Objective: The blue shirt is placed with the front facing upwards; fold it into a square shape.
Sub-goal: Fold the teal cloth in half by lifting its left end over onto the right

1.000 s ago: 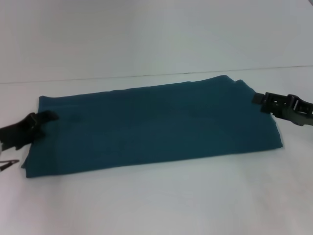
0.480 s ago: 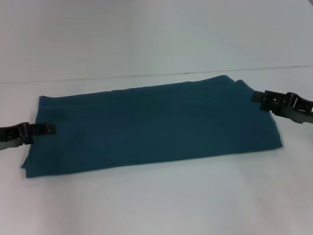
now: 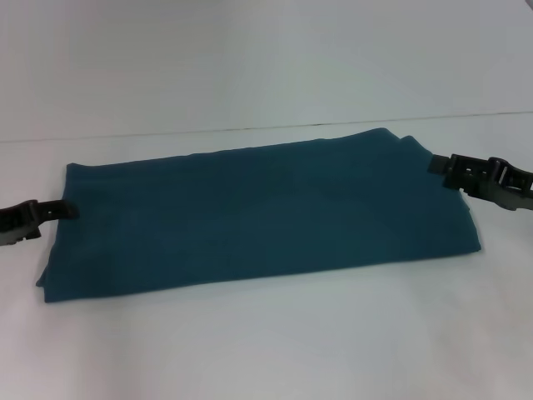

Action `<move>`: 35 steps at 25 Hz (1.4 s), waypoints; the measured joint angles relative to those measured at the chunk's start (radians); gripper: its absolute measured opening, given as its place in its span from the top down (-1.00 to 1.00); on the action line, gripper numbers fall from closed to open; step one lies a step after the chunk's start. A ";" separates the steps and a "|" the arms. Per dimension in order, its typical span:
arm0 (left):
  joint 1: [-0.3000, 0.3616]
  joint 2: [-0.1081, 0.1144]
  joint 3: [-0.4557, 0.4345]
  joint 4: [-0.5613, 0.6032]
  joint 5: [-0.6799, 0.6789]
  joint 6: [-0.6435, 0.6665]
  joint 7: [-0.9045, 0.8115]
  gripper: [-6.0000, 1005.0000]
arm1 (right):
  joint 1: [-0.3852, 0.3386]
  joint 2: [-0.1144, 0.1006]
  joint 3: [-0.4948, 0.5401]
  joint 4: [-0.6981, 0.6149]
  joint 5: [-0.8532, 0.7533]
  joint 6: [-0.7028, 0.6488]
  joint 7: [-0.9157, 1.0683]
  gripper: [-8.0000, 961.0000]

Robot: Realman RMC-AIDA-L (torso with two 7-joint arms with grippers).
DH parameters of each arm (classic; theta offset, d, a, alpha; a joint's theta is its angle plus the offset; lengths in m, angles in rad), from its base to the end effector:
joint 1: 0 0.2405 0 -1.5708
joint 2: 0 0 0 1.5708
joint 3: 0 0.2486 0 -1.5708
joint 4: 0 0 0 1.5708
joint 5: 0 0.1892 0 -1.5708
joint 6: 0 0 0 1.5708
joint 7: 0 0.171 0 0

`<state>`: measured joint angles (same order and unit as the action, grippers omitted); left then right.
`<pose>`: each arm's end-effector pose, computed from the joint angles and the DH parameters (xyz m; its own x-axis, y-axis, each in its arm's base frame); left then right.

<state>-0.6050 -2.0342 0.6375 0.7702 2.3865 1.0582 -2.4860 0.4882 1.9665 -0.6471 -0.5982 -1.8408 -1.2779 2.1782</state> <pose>-0.3088 0.3946 0.0343 0.1566 0.7772 0.6094 0.9701 -0.0053 -0.2426 0.2908 0.3640 0.0438 0.0614 -0.7030 -0.7085 -0.9730 -0.2004 0.1145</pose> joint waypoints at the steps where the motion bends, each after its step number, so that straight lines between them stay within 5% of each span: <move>1: 0.000 -0.004 0.018 -0.002 0.001 -0.023 -0.001 -0.68 | 0.000 0.000 0.000 0.000 0.000 0.001 0.000 -0.31; 10: -0.013 -0.010 0.107 -0.036 0.025 -0.123 0.013 -0.68 | 0.003 -0.002 -0.001 0.000 0.000 0.002 0.000 -0.31; 35: -0.038 -0.004 0.102 -0.123 0.045 -0.159 0.001 -0.64 | 0.001 -0.001 -0.002 0.002 0.000 0.011 0.000 -0.31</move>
<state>-0.6434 -2.0385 0.7394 0.6475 2.4311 0.8995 -2.4850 0.4892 1.9650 -0.6486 -0.5967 -1.8407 -1.2671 2.1783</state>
